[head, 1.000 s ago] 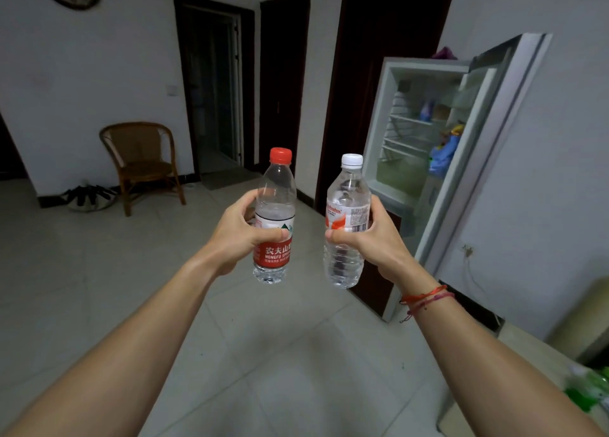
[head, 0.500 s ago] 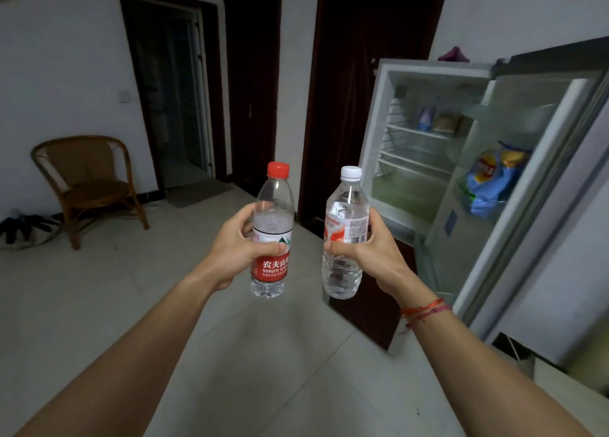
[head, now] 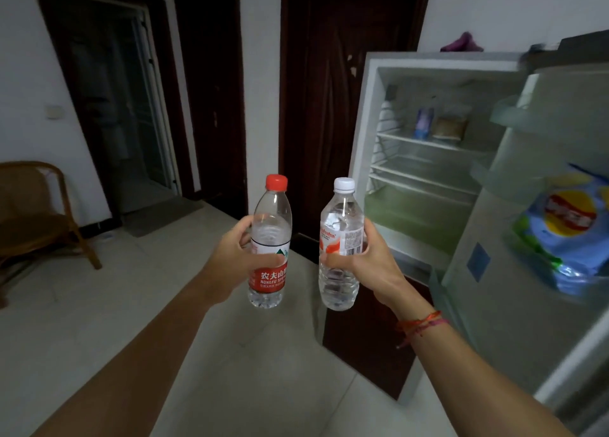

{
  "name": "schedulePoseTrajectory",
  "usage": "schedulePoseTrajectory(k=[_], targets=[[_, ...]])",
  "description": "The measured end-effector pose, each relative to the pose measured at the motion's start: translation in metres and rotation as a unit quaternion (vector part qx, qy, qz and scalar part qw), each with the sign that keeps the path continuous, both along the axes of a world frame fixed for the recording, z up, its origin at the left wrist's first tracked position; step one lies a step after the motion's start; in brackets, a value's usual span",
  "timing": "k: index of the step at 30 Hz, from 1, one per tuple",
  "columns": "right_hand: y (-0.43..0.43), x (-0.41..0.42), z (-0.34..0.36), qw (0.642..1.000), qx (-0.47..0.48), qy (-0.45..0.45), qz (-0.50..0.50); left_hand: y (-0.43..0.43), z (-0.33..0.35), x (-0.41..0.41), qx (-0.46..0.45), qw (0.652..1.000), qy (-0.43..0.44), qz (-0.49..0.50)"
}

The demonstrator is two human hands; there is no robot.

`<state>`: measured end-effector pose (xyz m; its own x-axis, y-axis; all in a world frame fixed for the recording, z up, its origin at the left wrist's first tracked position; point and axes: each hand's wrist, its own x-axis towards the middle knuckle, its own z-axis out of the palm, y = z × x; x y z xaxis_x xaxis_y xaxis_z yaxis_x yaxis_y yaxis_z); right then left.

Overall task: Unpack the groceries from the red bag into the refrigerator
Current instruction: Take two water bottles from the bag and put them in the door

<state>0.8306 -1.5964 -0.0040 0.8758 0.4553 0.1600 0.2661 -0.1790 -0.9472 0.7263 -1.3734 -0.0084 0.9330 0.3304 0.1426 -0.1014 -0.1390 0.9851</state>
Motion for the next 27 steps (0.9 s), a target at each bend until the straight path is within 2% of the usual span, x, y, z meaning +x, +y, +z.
schedulePoseTrajectory(k=[17, 27], targets=[[0.032, 0.199, 0.01, 0.992, -0.011, -0.016, -0.126, 0.051, 0.007, 0.271, 0.024, 0.99, -0.029, -0.138], [0.035, 0.301, 0.001, 0.961, -0.008, -0.011, -0.278, 0.05, 0.003, 0.444, -0.008, 0.963, -0.007, -0.27]])
